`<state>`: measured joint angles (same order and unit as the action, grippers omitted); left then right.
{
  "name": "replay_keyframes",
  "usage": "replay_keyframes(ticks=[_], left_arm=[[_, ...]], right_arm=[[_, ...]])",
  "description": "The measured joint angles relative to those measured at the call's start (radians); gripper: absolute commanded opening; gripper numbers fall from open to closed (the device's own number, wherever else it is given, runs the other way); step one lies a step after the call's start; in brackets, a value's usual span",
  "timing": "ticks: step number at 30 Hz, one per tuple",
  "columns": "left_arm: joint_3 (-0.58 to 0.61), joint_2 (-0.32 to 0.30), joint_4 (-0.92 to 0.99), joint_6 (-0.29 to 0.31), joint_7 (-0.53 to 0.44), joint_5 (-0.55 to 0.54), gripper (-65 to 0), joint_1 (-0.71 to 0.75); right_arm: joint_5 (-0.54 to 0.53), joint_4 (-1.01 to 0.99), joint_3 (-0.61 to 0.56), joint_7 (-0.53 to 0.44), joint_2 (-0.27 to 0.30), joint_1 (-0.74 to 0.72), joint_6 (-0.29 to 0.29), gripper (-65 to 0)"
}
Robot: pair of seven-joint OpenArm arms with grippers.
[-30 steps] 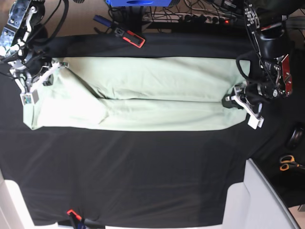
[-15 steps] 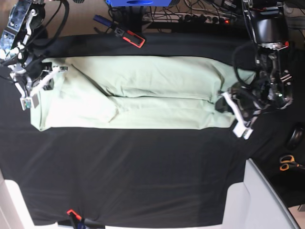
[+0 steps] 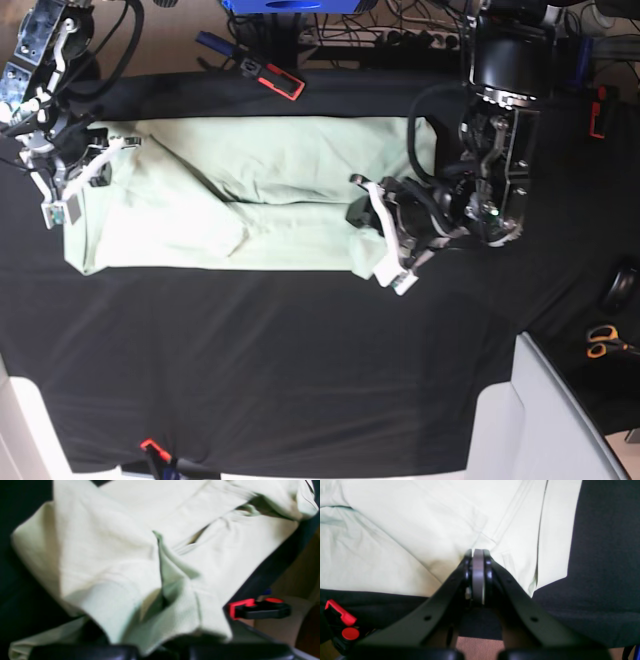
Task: Fold the T-shirt properly
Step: 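Fold the collar end toward the right gripper with the left gripper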
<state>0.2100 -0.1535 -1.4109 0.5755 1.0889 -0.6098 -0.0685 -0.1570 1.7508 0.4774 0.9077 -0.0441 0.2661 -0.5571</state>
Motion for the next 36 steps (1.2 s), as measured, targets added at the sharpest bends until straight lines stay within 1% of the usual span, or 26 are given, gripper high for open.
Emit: replay_keyframes(ticks=[1,2,4,6,12,17,23,25,27,28,29,30,31,36], left_arm=[[0.005,0.008,0.000,0.000,0.004,0.000,-65.0,0.000],[0.006,0.017,0.000,-0.014,0.007,0.000,-65.0,-0.001],[0.006,0.037,0.000,-0.076,0.005,0.001,-65.0,-0.008],[0.007,0.051,0.002,-0.096,0.002,0.000,-65.0,-0.015],[0.006,0.092,0.004,-0.098,0.007,0.001,-65.0,-0.026],[0.105,0.109,0.053,-0.098,0.002,0.000,-65.0,-0.064],[0.114,0.136,0.072,-0.098,0.005,0.000,-65.0,-0.077],[0.117,0.146,0.072,-0.098,0.003,0.000,-57.4,-0.082],[0.119,0.157,0.085,-0.098,0.002,-0.009,-43.7,-0.089],[0.119,0.163,0.089,-0.098,0.002,-0.008,-37.8,-0.089],[0.119,0.168,0.091,-0.098,0.003,-0.007,-33.3,-0.089],[0.119,0.177,0.092,-0.098,0.005,-0.005,-31.2,-0.090],[0.119,0.185,0.092,-0.098,0.004,-0.003,-30.7,-0.092],[0.121,0.227,0.092,-0.094,0.002,-0.005,-30.4,-0.104]], right_arm=[[0.000,0.000,0.000,0.000,0.000,0.000,0.000,-65.0],[0.000,0.000,0.000,0.000,0.000,0.000,0.000,-65.0],[0.000,0.000,0.000,0.000,0.000,0.000,0.000,-65.0],[0.000,0.000,0.000,0.000,0.000,0.000,0.000,-65.0],[0.000,0.000,0.000,0.000,0.000,0.000,0.000,-65.0],[0.000,0.000,0.000,0.000,0.000,0.000,0.000,-65.0],[0.000,0.000,0.000,0.000,0.000,0.000,0.000,-65.0],[0.000,0.000,0.000,0.000,0.000,0.000,0.000,-65.0],[0.000,0.000,0.000,0.000,0.000,0.000,0.000,-65.0],[0.000,0.000,0.000,0.000,0.000,0.000,0.000,-65.0],[0.000,0.000,0.000,0.000,0.000,0.000,0.000,-65.0],[0.000,0.000,0.000,0.000,0.000,0.000,0.000,-65.0],[0.000,0.000,0.000,0.000,0.000,0.000,0.000,-65.0],[0.000,0.000,0.000,0.000,0.000,0.000,0.000,-65.0]])
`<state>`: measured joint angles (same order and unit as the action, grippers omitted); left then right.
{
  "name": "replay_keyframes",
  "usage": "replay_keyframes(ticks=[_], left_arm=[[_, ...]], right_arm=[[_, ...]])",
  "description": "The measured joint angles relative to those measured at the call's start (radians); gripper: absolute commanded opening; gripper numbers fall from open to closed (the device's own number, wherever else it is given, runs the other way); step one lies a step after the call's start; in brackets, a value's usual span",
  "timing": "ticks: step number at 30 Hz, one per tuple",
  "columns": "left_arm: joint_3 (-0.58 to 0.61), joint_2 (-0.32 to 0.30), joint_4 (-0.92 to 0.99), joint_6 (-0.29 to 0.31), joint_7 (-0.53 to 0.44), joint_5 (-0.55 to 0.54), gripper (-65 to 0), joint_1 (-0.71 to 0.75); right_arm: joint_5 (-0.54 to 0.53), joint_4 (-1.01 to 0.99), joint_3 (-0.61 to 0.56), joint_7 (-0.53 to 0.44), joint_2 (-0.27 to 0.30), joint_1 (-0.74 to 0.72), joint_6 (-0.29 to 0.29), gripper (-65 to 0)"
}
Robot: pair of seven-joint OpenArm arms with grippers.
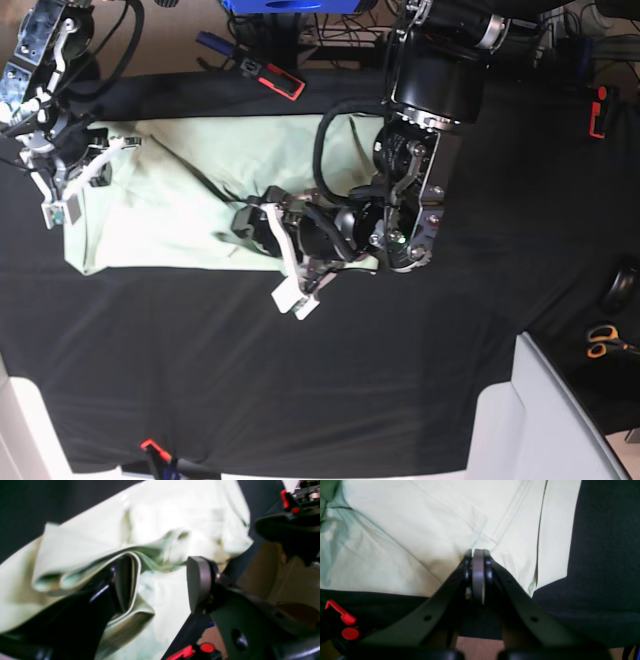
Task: Fold the T-shirt properly
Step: 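Fold the collar end toward the right gripper with the left gripper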
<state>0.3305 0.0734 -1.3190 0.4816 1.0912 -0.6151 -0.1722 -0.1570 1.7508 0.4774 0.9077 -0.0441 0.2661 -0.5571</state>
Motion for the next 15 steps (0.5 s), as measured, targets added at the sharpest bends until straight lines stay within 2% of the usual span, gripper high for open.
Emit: replay_keyframes(ticks=[4,10,12,14,15], left_arm=[[0.023,0.021,0.003,0.000,0.000,0.006,-30.6,-0.009],[0.218,0.044,0.003,0.002,0.000,-0.006,-30.7,-0.047],[0.213,0.051,-0.002,0.008,-0.001,-0.014,-30.9,-0.048],[0.147,0.048,-0.010,0.007,-0.003,-0.013,-32.2,-0.050],[0.100,0.031,-0.024,0.005,-0.005,-0.010,-35.9,-0.050]], right_arm=[[0.000,0.000,0.000,0.000,0.000,0.000,0.000,-65.0],[0.000,0.000,0.000,0.000,0.000,0.000,0.000,-65.0],[0.000,0.000,0.000,0.000,0.000,0.000,0.000,-65.0],[0.000,0.000,0.000,0.000,0.000,0.000,0.000,-65.0],[0.000,0.000,0.000,0.000,-0.001,0.000,0.000,-65.0]])
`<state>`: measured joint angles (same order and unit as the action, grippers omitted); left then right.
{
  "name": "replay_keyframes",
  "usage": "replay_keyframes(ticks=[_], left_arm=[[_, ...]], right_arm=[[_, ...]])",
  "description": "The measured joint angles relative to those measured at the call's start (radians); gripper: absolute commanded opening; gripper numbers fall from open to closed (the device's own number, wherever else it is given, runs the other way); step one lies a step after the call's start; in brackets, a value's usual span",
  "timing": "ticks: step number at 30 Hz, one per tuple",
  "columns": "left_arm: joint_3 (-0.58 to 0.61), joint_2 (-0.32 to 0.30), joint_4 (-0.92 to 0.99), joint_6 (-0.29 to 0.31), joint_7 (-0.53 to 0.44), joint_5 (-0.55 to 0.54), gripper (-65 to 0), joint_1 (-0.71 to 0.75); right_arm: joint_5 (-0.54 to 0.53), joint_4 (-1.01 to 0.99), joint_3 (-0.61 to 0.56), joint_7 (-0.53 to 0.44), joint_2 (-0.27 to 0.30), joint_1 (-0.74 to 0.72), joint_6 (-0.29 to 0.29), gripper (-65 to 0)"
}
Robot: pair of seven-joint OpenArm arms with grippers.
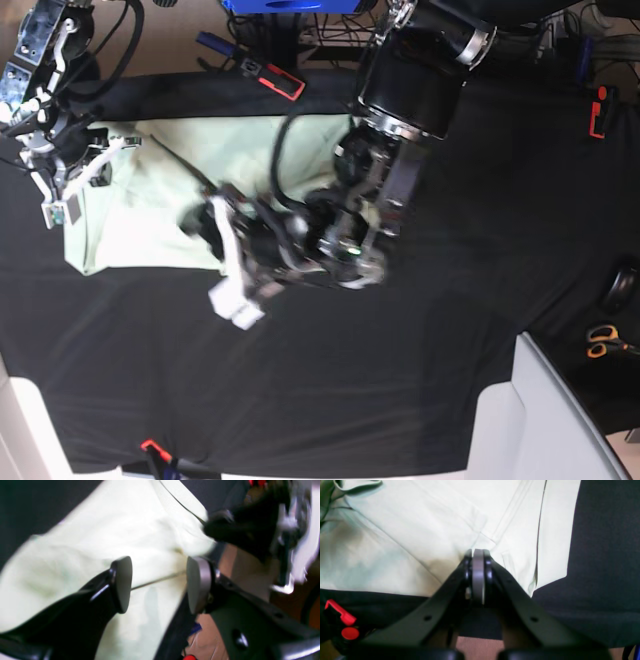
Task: Fold the T-shirt properly
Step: 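Fold the collar end toward the right gripper with the left gripper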
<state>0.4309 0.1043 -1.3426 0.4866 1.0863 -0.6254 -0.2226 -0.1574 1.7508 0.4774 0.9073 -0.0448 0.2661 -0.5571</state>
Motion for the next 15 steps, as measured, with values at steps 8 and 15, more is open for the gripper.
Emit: replay_keyframes(ticks=[8,15], left_arm=[[-0.332,-0.268,-0.149,-0.008,-0.001,0.016,-65.0,0.076],[-0.597,-0.516,-0.175,-0.081,0.002,0.021,-65.0,0.304]], right_arm=[[0.007,0.002,-0.041,0.002,0.034,0.001,0.001,-65.0],[-0.005,0.102,-0.382,-0.005,0.157,-0.017,0.004,-65.0]])
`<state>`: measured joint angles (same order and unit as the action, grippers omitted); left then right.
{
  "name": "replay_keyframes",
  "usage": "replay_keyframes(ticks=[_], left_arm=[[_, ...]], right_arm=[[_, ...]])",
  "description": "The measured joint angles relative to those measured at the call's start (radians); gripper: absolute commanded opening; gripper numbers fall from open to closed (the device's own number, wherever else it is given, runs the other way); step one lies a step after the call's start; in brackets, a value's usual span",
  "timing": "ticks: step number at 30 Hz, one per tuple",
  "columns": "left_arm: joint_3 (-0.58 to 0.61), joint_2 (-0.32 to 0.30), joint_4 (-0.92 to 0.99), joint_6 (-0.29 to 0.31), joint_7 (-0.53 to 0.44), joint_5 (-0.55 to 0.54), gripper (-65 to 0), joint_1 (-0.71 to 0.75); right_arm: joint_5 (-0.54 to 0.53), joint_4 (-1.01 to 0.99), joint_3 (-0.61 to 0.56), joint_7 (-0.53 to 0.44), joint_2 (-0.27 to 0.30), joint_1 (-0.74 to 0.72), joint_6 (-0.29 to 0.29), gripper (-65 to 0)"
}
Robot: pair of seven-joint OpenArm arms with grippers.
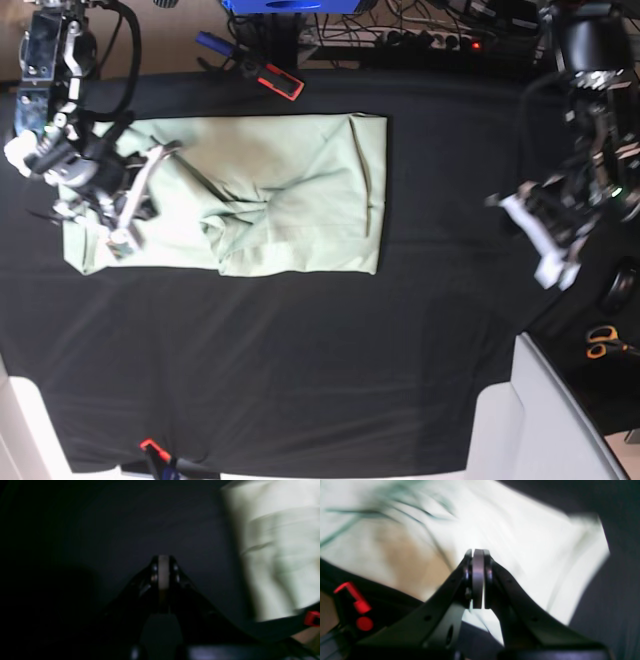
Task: Fold the T-shirt properly
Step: 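Fold the collar end toward the right gripper with the left gripper, then press the folded collar end flat with both grippers near the middle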
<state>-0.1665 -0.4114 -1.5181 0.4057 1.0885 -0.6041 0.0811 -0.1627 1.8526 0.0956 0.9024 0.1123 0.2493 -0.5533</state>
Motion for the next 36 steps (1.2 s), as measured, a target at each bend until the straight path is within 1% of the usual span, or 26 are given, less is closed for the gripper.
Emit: replay_keyframes(ticks=[3,4,6,7,9,11,12,13,14,16,19,21,24,26,30,34,36], left_arm=[[-0.116,-0.053,0.006,-0.057,-0.012,0.005,-65.0,0.094],[-0.157,-0.063,0.005,-0.063,-0.014,0.049,-65.0,0.125],[-0.222,-0.068,0.006,-0.068,-0.010,0.179,-65.0,0.179],[-0.249,-0.063,0.006,-0.066,-0.008,0.245,-65.0,0.200],[-0.286,-0.048,0.005,-0.064,-0.006,0.381,-65.0,0.233],[-0.326,-0.011,-0.004,-0.060,-0.008,0.503,-65.0,0.241],[-0.353,0.008,-0.011,-0.056,-0.012,0.549,-65.0,0.242],[-0.386,0.028,-0.024,-0.059,-0.016,0.588,-65.0,0.243],[-0.415,0.041,-0.037,-0.055,-0.014,0.633,-65.0,0.249],[-0.453,0.056,-0.069,-0.058,-0.009,0.689,-65.0,0.255],[-0.467,0.074,-0.122,-0.059,-0.011,0.713,-65.0,0.256],[-0.456,0.082,-0.148,-0.057,-0.020,0.701,-65.0,0.263],[-0.454,0.089,-0.156,-0.055,-0.010,0.702,-65.0,0.277],[-0.455,0.087,-0.155,-0.055,-0.010,0.705,-65.0,0.279],[-0.455,0.088,-0.154,-0.055,-0.013,0.701,-65.0,0.277],[-0.462,0.097,-0.153,-0.055,-0.012,0.708,-65.0,0.277],[-0.460,0.101,-0.153,-0.055,-0.013,0.701,-65.0,0.277]], right_arm=[[0.008,0.002,-0.100,0.042,0.025,-0.049,0.000,-65.0],[0.011,0.001,-0.131,0.067,0.027,-0.076,0.001,-65.0],[0.010,0.002,-0.196,0.100,0.025,-0.126,0.002,-64.9],[0.011,0.002,-0.233,0.121,0.024,-0.152,0.003,-64.9],[0.003,0.002,-0.319,0.131,0.019,-0.198,0.002,-64.7],[0.003,0.000,-0.388,0.164,0.016,-0.240,0.000,-64.6],[0.005,-0.011,-0.409,0.172,0.005,-0.258,-0.001,-64.4],[0.006,-0.036,-0.424,0.182,-0.009,-0.278,0.002,-62.7],[0.006,-0.069,-0.447,0.183,-0.020,-0.295,0.003,-59.5],[0.009,-0.146,-0.486,0.181,-0.040,-0.320,0.003,-51.2],[0.010,-0.247,-0.574,0.191,-0.074,-0.360,0.003,-40.9],[0.008,-0.310,-0.647,0.184,-0.097,-0.402,0.000,-35.7],[0.008,-0.424,-0.739,0.180,-0.139,-0.468,0.000,-30.5],[0.007,-0.477,-0.768,0.149,-0.161,-0.484,0.000,-29.2],[0.006,-0.613,-0.769,0.087,-0.195,-0.520,-0.004,-29.2],[0.006,-0.705,-0.768,0.026,-0.199,-0.547,0.001,-29.3],[0.004,-0.740,-0.768,0.012,-0.201,-0.561,-0.002,-29.3]])
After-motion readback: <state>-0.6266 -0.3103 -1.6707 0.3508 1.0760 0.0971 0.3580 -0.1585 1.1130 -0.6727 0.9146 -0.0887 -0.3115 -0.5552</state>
